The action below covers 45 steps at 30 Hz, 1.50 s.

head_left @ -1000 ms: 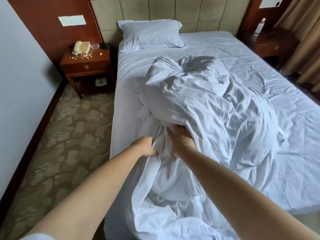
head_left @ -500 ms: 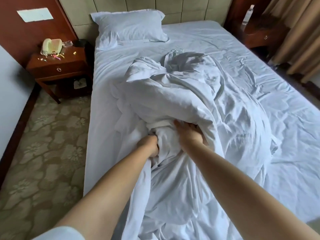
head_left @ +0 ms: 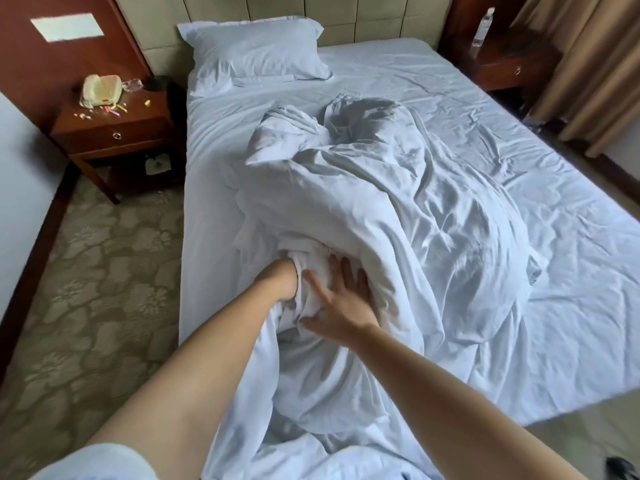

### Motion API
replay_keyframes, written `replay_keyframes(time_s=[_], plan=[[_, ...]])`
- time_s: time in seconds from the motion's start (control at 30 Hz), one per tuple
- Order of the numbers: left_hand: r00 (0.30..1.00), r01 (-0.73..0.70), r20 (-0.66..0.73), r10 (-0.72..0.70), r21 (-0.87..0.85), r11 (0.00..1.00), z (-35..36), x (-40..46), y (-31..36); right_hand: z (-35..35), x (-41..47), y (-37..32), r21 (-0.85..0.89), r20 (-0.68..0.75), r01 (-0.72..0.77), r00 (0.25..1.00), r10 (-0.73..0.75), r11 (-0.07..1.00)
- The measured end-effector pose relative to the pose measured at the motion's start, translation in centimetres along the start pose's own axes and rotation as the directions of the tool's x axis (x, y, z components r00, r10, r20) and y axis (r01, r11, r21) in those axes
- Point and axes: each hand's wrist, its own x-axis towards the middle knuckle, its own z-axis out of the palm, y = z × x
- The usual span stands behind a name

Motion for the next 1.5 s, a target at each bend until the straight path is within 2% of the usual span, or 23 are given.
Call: replay_keyframes(time_s=[0.07, 0.13, 0.27, 0.47, 0.7, 0.8, 0.93, 1.03, 1.1, 1.17, 1.3, 1.37, 1.5], plan=[[0.999, -0.02, -0.03, 0.02, -0.018, 1.0, -0.7, -2.1, -0.6, -0.2, -0.8, -1.7, -0.102, -0.133, -0.034, 0.991, 0.02, 0.994], [0.997, -0.046, -0.07, 0.044, -0.025, 0.999, -1.4, -4.5, -1.1, -0.9, -1.2, -2.8, -0.187, -0.198, -0.081, 0.979, 0.043, 0.979], [0.992, -0.08, -0.1, 0.08, 0.007, 0.997, -3.1, -10.1, -2.8, -4.0, -2.2, -3.4, -0.241, -0.325, -0.153, 0.943, 0.069, 0.958], [0.987, -0.147, -0.077, 0.143, -0.053, 0.988, -2.9, -19.5, -6.6, -5.2, -4.5, -4.9, -0.312, -0.25, -0.287, 0.944, 0.213, 0.906], [0.982, -0.188, -0.056, 0.179, -0.295, 0.937, 0.9, -25.8, -13.3, -1.8, -8.0, -7.2, -0.324, -0.26, -0.287, 0.943, 0.206, 0.902], [0.996, -0.09, -0.021, 0.088, -0.356, 0.93, 2.5, -23.9, -14.8, -0.2, -9.5, -8.7, -0.256, -0.254, -0.228, 0.954, 0.162, 0.94], [0.998, 0.053, 0.048, -0.035, -0.468, 0.882, 3.8, -21.1, -13.8, 0.9, -9.7, -10.2, -0.201, -0.198, -0.022, 0.98, -0.019, 0.979], [1.0, 0.007, -0.012, -0.012, -0.364, 0.932, 4.2, -18.1, -13.0, 1.0, -8.9, -10.0, -0.208, -0.127, 0.094, 0.984, -0.122, 0.974], [0.997, -0.037, -0.08, 0.017, -0.258, 0.966, 4.3, -16.1, -12.3, 1.1, -7.9, -9.5, -0.244, -0.079, 0.111, 0.988, -0.134, 0.964], [0.995, -0.065, -0.085, 0.049, -0.193, 0.979, 4.1, -14.3, -11.3, 1.1, -6.6, -8.9, -0.276, -0.037, 0.129, 0.989, -0.145, 0.952], [0.996, -0.088, -0.035, 0.085, -0.115, 0.989, 3.9, -10.4, -8.6, 0.5, -3.6, -8.1, -0.331, 0.024, 0.156, 0.987, -0.157, 0.931], [0.996, -0.079, 0.04, 0.084, -0.11, 0.991, 3.9, -8.8, -7.6, 0.7, -2.0, -7.3, -0.35, -0.064, 0.127, 0.985, -0.159, 0.928], [0.987, -0.031, 0.16, 0.031, -0.007, 1.0, 4.0, -5.7, -6.9, 1.9, 1.0, -4.5, -0.269, -0.083, 0.06, 0.993, -0.086, 0.961]])
